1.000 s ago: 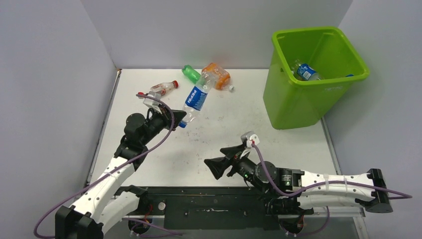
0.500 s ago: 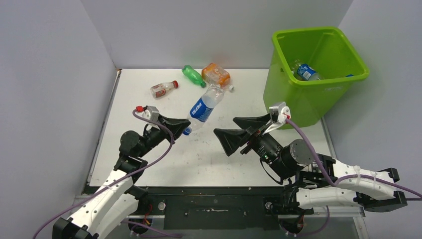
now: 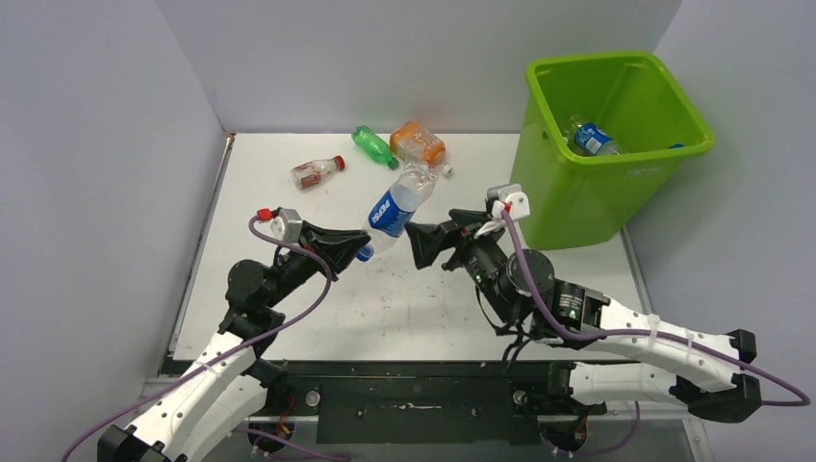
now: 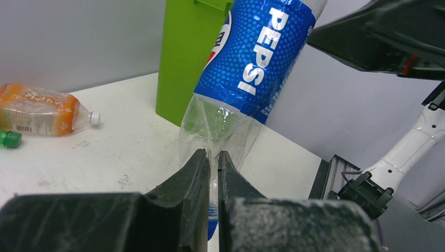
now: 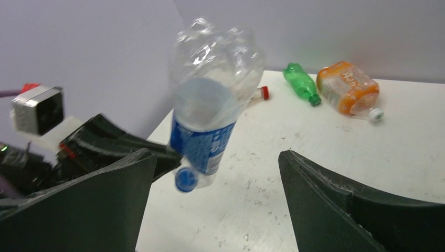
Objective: Put the plastic bottles in the bin
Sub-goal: Pick up the plastic bottle at the center of the board.
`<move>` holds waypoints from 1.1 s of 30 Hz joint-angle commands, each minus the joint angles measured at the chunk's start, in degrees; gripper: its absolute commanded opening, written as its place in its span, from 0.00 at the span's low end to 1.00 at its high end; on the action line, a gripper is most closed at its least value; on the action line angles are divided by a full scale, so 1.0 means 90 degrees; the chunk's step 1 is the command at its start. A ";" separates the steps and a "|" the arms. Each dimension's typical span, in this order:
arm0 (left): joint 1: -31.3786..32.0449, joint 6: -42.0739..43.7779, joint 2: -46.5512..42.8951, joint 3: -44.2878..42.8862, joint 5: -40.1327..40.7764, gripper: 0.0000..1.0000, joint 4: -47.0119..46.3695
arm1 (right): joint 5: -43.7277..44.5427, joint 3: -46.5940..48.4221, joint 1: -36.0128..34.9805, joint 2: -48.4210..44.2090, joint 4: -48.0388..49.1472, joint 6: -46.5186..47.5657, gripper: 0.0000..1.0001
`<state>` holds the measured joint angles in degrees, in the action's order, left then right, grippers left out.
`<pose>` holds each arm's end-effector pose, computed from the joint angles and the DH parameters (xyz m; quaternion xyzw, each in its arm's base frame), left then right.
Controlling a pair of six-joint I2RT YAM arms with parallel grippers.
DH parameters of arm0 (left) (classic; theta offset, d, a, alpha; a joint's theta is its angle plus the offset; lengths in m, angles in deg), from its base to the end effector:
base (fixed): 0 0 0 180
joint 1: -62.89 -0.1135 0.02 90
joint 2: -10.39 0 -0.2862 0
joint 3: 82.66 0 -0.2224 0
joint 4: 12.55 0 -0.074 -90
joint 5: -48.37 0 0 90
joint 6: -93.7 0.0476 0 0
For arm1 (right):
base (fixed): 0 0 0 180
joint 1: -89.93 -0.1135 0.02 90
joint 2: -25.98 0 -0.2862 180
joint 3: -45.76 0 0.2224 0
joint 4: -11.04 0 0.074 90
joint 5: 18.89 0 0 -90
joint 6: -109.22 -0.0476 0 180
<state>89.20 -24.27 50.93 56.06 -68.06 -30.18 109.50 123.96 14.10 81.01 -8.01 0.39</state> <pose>0.1121 -0.0791 0.3392 0.1771 0.5723 -0.4792 0.6415 0.0706 0.1590 0.4435 -0.0955 0.6802 0.3565 0.6333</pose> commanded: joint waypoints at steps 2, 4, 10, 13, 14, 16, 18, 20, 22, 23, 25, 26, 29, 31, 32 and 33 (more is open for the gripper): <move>0.0051 -0.0105 -0.0106 0.0012 -0.0160 0.00 -0.0503 | -0.1259 0.0369 0.1226 0.0413 0.0643 -0.0349 0.90; 0.0065 -0.0106 -0.0151 0.0015 -0.0175 0.00 -0.0506 | -0.1534 0.0505 0.1436 0.0612 0.0676 -0.0409 0.90; 0.0092 -0.0096 -0.0248 0.0027 -0.0193 0.00 -0.0521 | -0.2323 0.0807 0.1667 0.1047 0.0908 -0.0345 0.90; 0.0104 -0.0093 -0.0267 0.0035 -0.0178 0.00 -0.0521 | -0.2593 0.0881 0.1731 0.1174 0.0982 -0.0423 0.90; 0.0112 -0.0095 -0.0266 0.0035 -0.0183 0.00 -0.0521 | -0.2632 0.0903 0.1770 0.1229 0.0974 -0.0493 0.90; 0.0131 -0.0105 -0.0281 0.0035 -0.0195 0.00 -0.0531 | -0.2737 0.0900 0.1898 0.1313 0.0990 -0.0690 0.90; 0.0143 -0.0104 -0.0295 0.0035 -0.0207 0.00 -0.0541 | -0.2908 0.0855 0.2054 0.1369 0.1054 -0.0853 0.90; 0.0162 -0.0095 -0.0304 0.0044 -0.0207 0.00 -0.0533 | -0.3099 0.0760 0.2211 0.1368 0.1209 -0.0999 0.96; 0.0172 -0.0117 -0.0312 0.0047 -0.0163 0.00 -0.0506 | -0.3375 0.0633 0.2354 0.1327 0.1433 -0.1117 0.80; 0.0186 -0.0166 -0.0321 0.0045 -0.0095 0.00 -0.0473 | -0.3457 0.0549 0.2398 0.1287 0.1541 -0.1156 0.68; 0.0202 -0.0375 -0.0341 0.0055 0.0118 0.34 -0.0426 | -0.3589 0.0430 0.2470 0.1213 0.1695 -0.1211 0.49; 0.0202 -0.0532 -0.0352 0.0063 0.0257 0.55 -0.0478 | -0.3656 0.0387 0.2503 0.1177 0.1753 -0.1233 0.44; 0.0202 -0.1144 -0.0406 0.0135 0.0529 0.92 -0.0992 | -0.3858 0.0309 0.2556 0.1070 0.1971 -0.1276 0.34; 0.0202 -0.1623 -0.0426 0.0184 0.0667 0.96 -0.1474 | -0.3928 0.0241 0.2578 0.1005 0.2148 -0.1338 0.26; 0.0202 -0.1883 -0.0443 0.0212 0.0775 0.96 -0.1640 | -0.3954 0.0191 0.2580 0.0970 0.2248 -0.1391 0.23; 0.0202 -0.2097 -0.0471 0.0245 0.0871 0.96 -0.1771 | -0.3991 0.0097 0.2582 0.0917 0.2394 -0.1423 0.19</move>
<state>90.88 -33.93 47.87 57.91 -64.48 -36.04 76.60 125.97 37.02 92.53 5.21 -10.45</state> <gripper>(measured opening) 0.960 0.583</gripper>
